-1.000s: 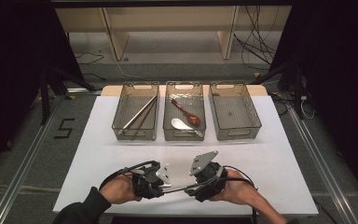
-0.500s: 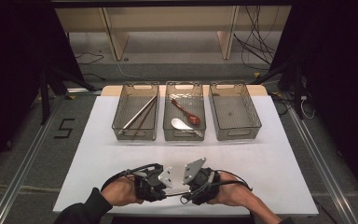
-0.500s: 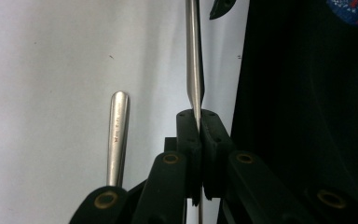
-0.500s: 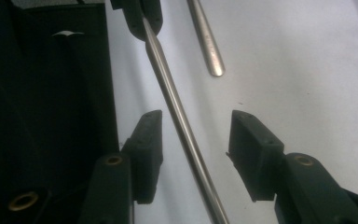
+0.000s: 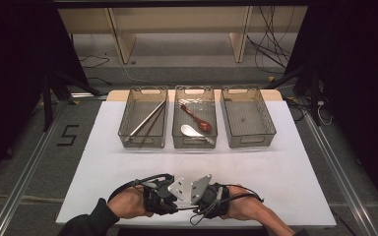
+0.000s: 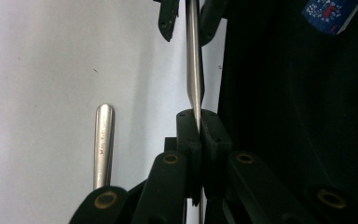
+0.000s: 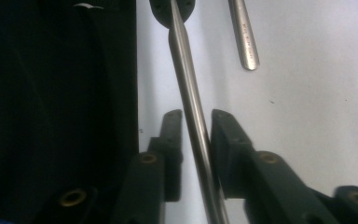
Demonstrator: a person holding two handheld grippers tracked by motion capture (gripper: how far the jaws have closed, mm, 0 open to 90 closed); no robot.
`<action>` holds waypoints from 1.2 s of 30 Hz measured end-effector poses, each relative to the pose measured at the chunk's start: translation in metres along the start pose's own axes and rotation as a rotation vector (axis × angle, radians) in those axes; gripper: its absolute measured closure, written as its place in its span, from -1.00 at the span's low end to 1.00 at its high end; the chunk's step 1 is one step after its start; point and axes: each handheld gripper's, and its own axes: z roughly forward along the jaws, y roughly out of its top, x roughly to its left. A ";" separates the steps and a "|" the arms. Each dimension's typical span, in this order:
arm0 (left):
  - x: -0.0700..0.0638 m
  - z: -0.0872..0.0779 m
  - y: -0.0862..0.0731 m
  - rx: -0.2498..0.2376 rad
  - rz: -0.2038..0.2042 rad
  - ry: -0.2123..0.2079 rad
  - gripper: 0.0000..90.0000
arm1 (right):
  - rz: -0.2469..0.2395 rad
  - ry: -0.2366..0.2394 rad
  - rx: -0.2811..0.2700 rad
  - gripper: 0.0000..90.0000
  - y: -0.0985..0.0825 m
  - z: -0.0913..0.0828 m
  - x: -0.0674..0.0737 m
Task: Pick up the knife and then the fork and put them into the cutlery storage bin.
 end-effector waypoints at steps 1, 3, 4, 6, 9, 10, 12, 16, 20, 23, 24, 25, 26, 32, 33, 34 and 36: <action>0.000 0.000 0.000 0.001 0.001 -0.001 0.94 | -0.002 0.005 -0.001 0.74 0.000 0.000 0.000; 0.000 0.001 0.000 0.003 0.008 -0.002 0.94 | -0.015 0.008 0.002 0.75 0.000 0.001 0.000; 0.000 0.001 0.000 0.000 0.004 -0.005 0.94 | -0.024 0.010 0.002 0.76 0.000 0.001 0.000; 0.000 0.001 0.000 0.005 0.013 -0.004 0.94 | -0.033 0.012 0.003 0.79 0.000 0.001 0.002; -0.001 0.001 0.000 0.002 0.014 -0.009 0.93 | -0.071 0.015 0.008 0.82 0.000 0.001 0.002; -0.001 0.001 0.000 0.001 0.015 -0.011 0.92 | -0.079 0.016 0.008 0.84 -0.001 0.002 0.003; -0.001 0.002 0.000 0.001 0.018 -0.007 0.91 | -0.094 0.030 0.011 0.86 -0.001 0.002 0.004; 0.002 0.002 -0.001 -0.014 0.009 -0.012 0.88 | -0.099 0.029 0.005 0.87 -0.002 0.001 0.004; 0.002 0.001 -0.002 -0.030 -0.003 -0.002 0.81 | -0.104 0.023 0.000 0.87 -0.003 -0.001 0.003; 0.003 -0.003 -0.003 -0.059 -0.003 0.036 0.63 | -0.091 0.015 0.011 0.87 -0.004 -0.001 0.002; 0.003 -0.004 -0.003 -0.070 -0.010 0.055 0.54 | -0.086 0.005 0.008 0.87 -0.005 -0.002 0.001; 0.004 -0.006 -0.003 -0.072 -0.014 0.080 0.39 | -0.073 0.002 0.011 0.87 -0.005 -0.002 0.000; 0.004 -0.006 -0.003 -0.087 -0.035 0.104 0.22 | -0.050 -0.001 0.006 0.87 -0.006 -0.003 -0.001; 0.010 -0.016 -0.006 -0.191 -0.122 0.177 -0.23 | 0.013 -0.037 0.015 0.87 -0.014 -0.009 -0.012; 0.011 -0.018 -0.007 -0.206 -0.133 0.187 -0.28 | 0.028 -0.045 0.012 0.87 -0.016 -0.010 -0.014; 0.012 -0.020 -0.008 -0.225 -0.152 0.194 -0.32 | 0.033 -0.055 0.000 0.87 -0.018 -0.010 -0.017; 0.014 -0.025 -0.011 -0.259 -0.174 0.210 -0.38 | 0.071 -0.072 0.005 0.87 -0.021 -0.013 -0.020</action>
